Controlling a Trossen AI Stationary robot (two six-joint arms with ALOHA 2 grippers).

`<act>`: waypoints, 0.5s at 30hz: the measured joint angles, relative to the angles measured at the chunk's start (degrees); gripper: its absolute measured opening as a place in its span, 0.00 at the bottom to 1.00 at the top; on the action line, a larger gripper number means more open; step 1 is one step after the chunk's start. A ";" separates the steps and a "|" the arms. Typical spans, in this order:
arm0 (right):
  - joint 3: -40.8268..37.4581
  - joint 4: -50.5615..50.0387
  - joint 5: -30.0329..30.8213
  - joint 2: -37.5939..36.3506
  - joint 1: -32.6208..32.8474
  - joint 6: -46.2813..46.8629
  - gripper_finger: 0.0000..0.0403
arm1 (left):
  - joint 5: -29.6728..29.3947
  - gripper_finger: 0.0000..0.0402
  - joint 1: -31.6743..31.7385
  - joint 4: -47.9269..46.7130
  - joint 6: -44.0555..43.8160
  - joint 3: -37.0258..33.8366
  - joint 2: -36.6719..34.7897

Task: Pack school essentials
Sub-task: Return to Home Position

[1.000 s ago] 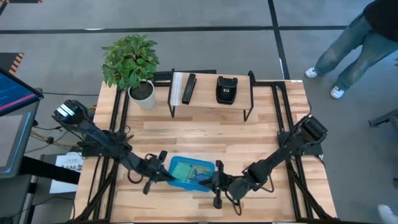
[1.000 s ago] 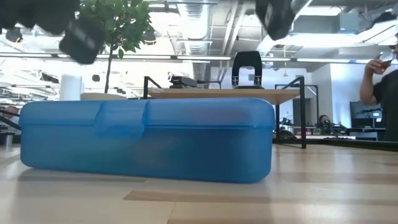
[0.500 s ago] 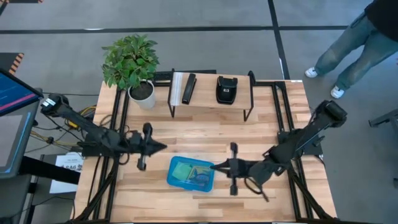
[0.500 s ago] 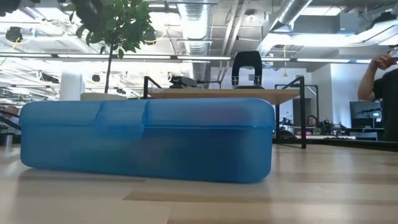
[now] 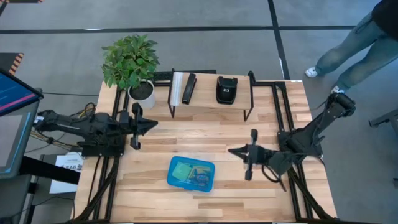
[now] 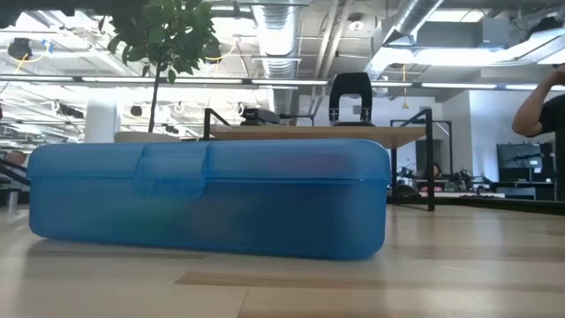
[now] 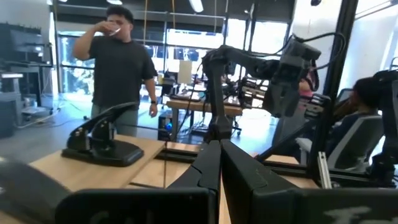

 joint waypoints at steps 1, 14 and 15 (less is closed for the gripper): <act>-1.73 0.51 1.21 -1.36 0.40 0.73 0.02 | 0.67 0.00 0.96 -1.30 -0.10 0.00 -1.11; -22.22 19.38 -9.25 -27.75 -6.05 -10.65 0.01 | 7.03 0.00 8.49 -9.63 0.24 0.00 -15.11; -23.44 20.28 -10.87 -29.63 -6.67 -11.30 0.01 | 7.25 0.00 8.64 -10.79 0.25 0.00 -16.36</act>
